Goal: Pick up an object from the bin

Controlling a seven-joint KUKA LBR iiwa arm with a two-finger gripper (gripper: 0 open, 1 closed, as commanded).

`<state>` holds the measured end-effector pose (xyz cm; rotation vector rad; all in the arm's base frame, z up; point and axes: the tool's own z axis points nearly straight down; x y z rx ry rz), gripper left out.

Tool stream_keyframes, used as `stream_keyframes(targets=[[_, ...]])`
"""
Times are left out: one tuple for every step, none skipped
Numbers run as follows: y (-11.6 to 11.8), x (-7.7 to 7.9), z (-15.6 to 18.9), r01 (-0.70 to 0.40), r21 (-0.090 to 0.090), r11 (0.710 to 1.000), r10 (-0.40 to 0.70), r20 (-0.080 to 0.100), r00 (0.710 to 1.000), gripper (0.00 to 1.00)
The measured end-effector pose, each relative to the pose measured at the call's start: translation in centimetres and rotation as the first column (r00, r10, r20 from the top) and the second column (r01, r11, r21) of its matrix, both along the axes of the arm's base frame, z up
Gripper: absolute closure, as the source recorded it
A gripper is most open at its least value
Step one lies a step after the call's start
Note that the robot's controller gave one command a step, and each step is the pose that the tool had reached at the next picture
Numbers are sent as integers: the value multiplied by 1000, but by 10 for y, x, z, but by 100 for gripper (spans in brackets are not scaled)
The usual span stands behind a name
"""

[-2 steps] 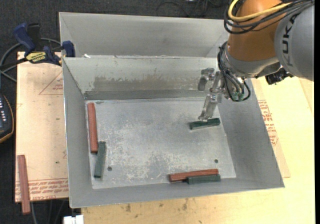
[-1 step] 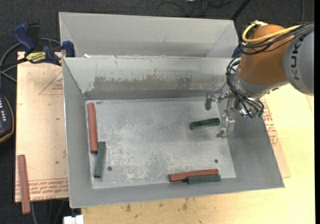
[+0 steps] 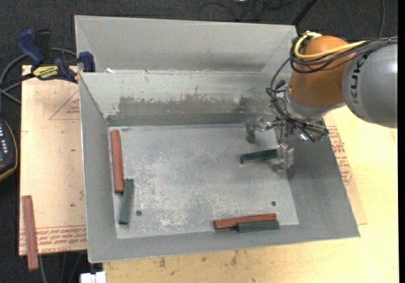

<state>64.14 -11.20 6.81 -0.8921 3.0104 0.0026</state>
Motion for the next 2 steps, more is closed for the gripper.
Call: stream_keyframes(targets=[[-1, 1, 3, 1, -1, 1000, -1, 2, 1000, 100], [22, -12, 175, -32, -3, 999, 32, 11, 999, 100]])
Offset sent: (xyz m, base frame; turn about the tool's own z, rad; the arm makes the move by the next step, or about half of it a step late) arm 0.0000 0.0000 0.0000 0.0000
